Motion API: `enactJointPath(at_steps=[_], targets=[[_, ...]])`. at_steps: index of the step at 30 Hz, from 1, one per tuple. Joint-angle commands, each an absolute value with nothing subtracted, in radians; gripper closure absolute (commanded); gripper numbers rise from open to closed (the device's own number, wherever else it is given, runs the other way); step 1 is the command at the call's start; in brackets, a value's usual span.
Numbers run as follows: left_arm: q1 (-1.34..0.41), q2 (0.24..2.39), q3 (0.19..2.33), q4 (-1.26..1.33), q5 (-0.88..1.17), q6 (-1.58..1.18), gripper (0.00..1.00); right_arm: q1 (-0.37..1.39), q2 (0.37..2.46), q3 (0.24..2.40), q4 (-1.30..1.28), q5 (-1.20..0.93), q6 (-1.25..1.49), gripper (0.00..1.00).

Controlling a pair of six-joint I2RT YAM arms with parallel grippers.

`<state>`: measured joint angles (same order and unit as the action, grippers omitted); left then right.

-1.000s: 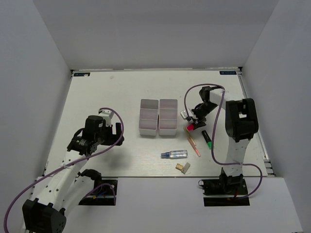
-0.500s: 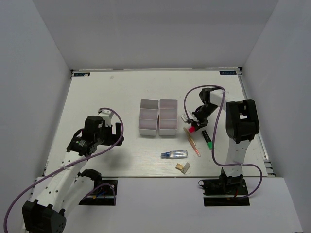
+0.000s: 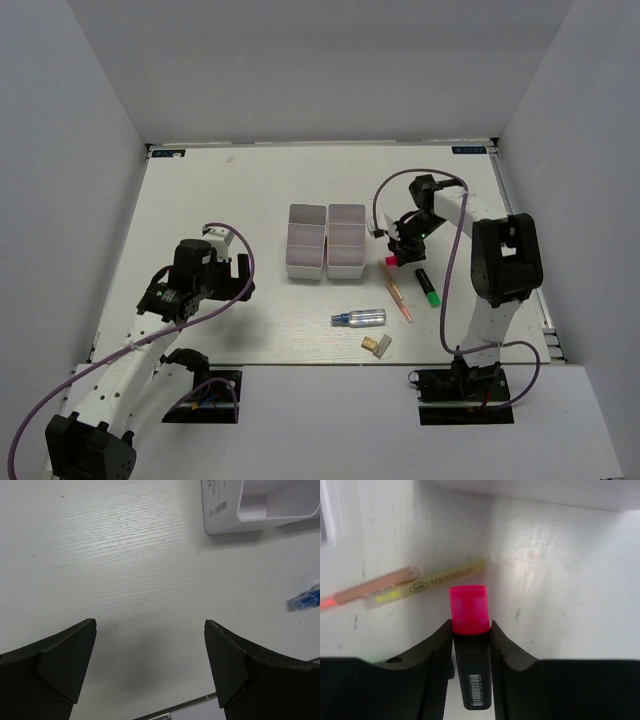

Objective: Sort the stationery into containers
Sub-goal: Pick up the pen from the center of the board, then place the pen in the storage box.

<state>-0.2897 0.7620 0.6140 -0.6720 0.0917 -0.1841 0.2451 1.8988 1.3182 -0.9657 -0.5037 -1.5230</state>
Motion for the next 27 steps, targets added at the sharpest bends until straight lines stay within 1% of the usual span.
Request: enactJointPath(at_steps=[1, 3, 4, 6, 7, 9, 10, 11, 15, 16, 17, 20, 21, 22, 24, 25, 26, 27], targets=[[-0.285, 0.747, 0.601, -0.650, 0.098, -0.176, 0.01, 0.244, 1.741, 1.354, -0.910, -0.600, -1.220, 1.00], [-0.284, 0.747, 0.600, -0.649, 0.098, -0.175, 0.01, 0.247, 1.675, 1.364, -0.893, -0.661, -1.175, 1.00], [-0.285, 0.747, 0.600, -0.649, 0.098, -0.173, 0.01, 0.248, 1.655, 1.383, -0.888, -0.687, -1.092, 1.00], [-0.284, 0.752, 0.597, -0.647, 0.100, -0.173, 0.01, 0.247, 1.644, 1.414, -0.881, -0.721, -1.043, 1.00], [-0.282, 0.753, 0.598, -0.646, 0.101, -0.172, 0.01, 0.245, 1.646, 1.480, -0.879, -0.791, -0.973, 1.00], [-0.282, 0.753, 0.595, -0.646, 0.100, -0.170, 0.01, 0.242, 1.652, 1.546, -0.871, -0.845, -0.922, 1.00], [-0.284, 0.755, 0.595, -0.644, 0.100, -0.167, 0.01, 0.245, 1.664, 1.578, -0.856, -0.926, -0.887, 1.00], [-0.282, 0.758, 0.594, -0.646, 0.095, -0.167, 0.01, 0.244, 1.667, 1.597, -0.815, -0.952, -0.841, 1.00], [-0.284, 0.764, 0.592, -0.641, 0.098, -0.164, 0.01, 0.259, 1.707, 1.624, -0.631, -1.196, -0.738, 1.00], [-0.282, 0.768, 0.589, -0.640, 0.097, -0.163, 0.01, 0.259, 1.721, 1.617, -0.465, -1.245, -0.709, 1.00], [-0.282, 0.772, 0.584, -0.638, 0.097, -0.164, 0.01, 0.267, 1.739, 1.602, -0.401, -1.270, -0.578, 1.00], [-0.282, 0.790, 0.584, -0.634, 0.100, -0.160, 0.01, 0.271, 1.805, 1.623, -0.195, -1.353, -0.398, 1.00], [-0.281, 0.795, 0.584, -0.632, 0.101, -0.160, 0.01, 0.276, 1.813, 1.614, -0.072, -1.359, -0.350, 1.00], [-0.282, 0.796, 0.586, -0.634, 0.103, -0.161, 0.01, 0.276, 1.818, 1.583, -0.011, -1.364, -0.251, 1.00], [-0.281, 0.807, 0.584, -0.632, 0.101, -0.158, 0.01, 0.291, 1.839, 1.519, 0.321, -1.364, -0.039, 1.00], [-0.281, 0.807, 0.584, -0.632, 0.103, -0.161, 0.01, 0.296, 1.854, 1.505, 0.400, -1.359, 0.016, 1.00], [-0.281, 0.810, 0.584, -0.630, 0.103, -0.158, 0.01, 0.301, 1.876, 1.478, 0.621, -1.353, 0.157, 1.00], [-0.282, 0.811, 0.583, -0.632, 0.103, -0.161, 0.01, 0.301, 1.905, 1.474, 0.693, -1.350, 0.207, 1.00]])
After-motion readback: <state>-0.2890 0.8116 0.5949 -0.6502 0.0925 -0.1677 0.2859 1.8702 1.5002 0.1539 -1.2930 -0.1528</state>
